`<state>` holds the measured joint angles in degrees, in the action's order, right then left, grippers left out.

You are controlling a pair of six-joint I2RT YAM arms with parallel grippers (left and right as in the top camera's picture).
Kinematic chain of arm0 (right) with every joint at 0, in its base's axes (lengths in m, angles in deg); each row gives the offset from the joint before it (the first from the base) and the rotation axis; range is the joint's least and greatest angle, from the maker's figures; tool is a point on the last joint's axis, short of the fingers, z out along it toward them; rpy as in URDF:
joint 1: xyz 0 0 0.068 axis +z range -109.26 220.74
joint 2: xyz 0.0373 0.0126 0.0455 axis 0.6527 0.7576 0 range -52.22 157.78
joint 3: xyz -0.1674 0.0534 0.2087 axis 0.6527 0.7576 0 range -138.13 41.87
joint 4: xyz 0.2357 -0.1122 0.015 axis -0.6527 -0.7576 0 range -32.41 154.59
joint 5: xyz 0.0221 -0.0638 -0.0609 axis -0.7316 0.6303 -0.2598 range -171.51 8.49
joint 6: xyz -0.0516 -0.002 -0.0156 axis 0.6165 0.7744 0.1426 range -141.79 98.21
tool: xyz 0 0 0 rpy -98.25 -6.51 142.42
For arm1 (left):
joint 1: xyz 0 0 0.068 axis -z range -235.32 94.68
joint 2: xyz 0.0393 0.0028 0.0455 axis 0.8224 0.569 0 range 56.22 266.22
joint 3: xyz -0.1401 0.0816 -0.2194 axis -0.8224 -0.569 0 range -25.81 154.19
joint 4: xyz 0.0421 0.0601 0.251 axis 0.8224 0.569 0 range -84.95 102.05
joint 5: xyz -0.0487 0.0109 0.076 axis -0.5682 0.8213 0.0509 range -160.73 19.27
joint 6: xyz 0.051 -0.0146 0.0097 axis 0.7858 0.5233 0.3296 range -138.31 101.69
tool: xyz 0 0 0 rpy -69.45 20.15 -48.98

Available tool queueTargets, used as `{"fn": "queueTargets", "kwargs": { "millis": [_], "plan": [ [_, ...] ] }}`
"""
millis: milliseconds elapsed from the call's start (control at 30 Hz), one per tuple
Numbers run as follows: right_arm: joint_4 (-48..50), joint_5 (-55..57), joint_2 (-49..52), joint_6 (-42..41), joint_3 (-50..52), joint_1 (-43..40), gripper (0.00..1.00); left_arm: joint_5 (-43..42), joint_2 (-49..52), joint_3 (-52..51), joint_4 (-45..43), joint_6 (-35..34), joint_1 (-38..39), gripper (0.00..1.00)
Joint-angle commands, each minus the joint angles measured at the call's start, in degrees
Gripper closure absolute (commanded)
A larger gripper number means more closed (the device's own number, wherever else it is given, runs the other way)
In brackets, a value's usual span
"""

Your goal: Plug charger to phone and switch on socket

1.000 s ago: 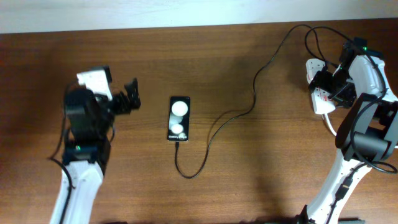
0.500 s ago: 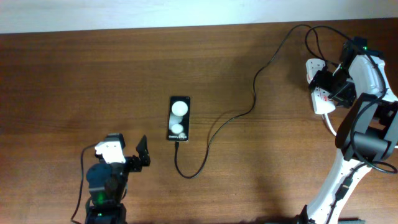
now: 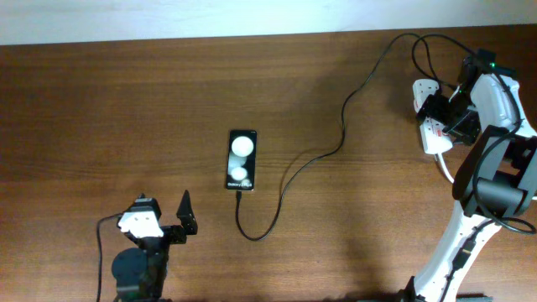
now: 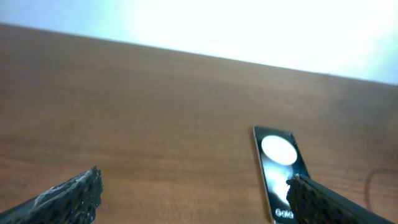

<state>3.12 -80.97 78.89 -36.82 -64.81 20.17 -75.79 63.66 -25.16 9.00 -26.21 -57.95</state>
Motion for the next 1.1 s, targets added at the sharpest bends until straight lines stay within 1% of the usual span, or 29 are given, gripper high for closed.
{"fn": "queueTargets", "kwargs": {
  "millis": [0,33,1067],
  "plan": [
    [0.00,0.76,0.72,-0.20,-0.94,-0.17,0.01,1.01,-5.81,-0.13,0.46,0.72,0.20,0.01],
    [0.00,0.76,0.72,-0.20,-0.94,-0.17,0.01,1.03,-7.39,-0.13,0.28,0.72,0.22,0.01],
    [0.00,0.76,0.72,-0.20,-0.94,-0.13,0.01,1.03,-7.17,-0.11,0.44,0.72,0.24,0.01]
  ]
}}
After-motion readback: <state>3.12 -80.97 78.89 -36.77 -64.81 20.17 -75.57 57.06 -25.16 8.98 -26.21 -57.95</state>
